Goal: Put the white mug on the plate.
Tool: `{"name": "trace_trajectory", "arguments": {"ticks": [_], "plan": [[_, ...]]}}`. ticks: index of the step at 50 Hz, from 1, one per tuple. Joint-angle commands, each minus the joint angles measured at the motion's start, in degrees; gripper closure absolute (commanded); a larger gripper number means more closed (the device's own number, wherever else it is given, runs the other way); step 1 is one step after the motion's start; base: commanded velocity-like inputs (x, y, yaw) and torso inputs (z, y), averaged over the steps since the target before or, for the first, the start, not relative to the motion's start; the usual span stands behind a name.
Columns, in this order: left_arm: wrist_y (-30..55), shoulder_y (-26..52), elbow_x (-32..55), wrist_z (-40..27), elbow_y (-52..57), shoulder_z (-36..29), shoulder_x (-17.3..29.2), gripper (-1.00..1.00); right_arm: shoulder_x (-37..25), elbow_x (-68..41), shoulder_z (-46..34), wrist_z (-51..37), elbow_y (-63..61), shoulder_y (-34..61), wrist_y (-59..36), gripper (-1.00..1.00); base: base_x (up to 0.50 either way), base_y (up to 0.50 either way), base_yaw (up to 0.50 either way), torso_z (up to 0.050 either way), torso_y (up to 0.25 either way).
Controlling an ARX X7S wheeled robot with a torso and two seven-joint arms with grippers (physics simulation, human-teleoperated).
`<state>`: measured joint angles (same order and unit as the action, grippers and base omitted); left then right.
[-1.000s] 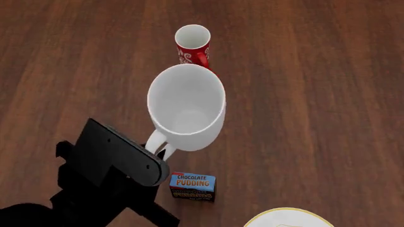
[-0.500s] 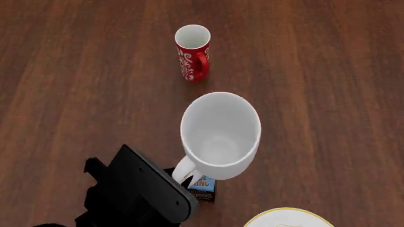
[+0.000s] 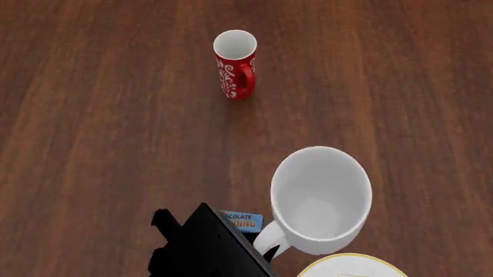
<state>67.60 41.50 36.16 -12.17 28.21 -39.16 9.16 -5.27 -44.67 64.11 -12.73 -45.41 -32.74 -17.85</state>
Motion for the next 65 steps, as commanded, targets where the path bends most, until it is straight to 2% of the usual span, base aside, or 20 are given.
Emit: {"name": "trace_trajectory", "arguments": {"ticks": [1,26,65], "plan": [[-4.63,1.15,-1.71,2.31,-4.37,-3.58,-0.84,1.00,0.86,1.33,-1.34,1.20,1.77,0.24,1.05,-1.00,0.00,0.00,0.00,0.000,0.000],[-10.79,1.32,-3.66,5.89,-10.68,-10.22,-2.43,1.00,1.68,2.01,-2.48,2.76,4.73,0.02,3.33,-1.00,0.00,0.00,0.00,0.000,0.000],[-13.99,-0.95,-3.21,7.19,-13.29,-14.48,-2.09,1.00,1.53,3.44,-6.02,2.81,7.22,0.05,5.34,-1.00,0.00,0.00,0.00,0.000,0.000]]}}
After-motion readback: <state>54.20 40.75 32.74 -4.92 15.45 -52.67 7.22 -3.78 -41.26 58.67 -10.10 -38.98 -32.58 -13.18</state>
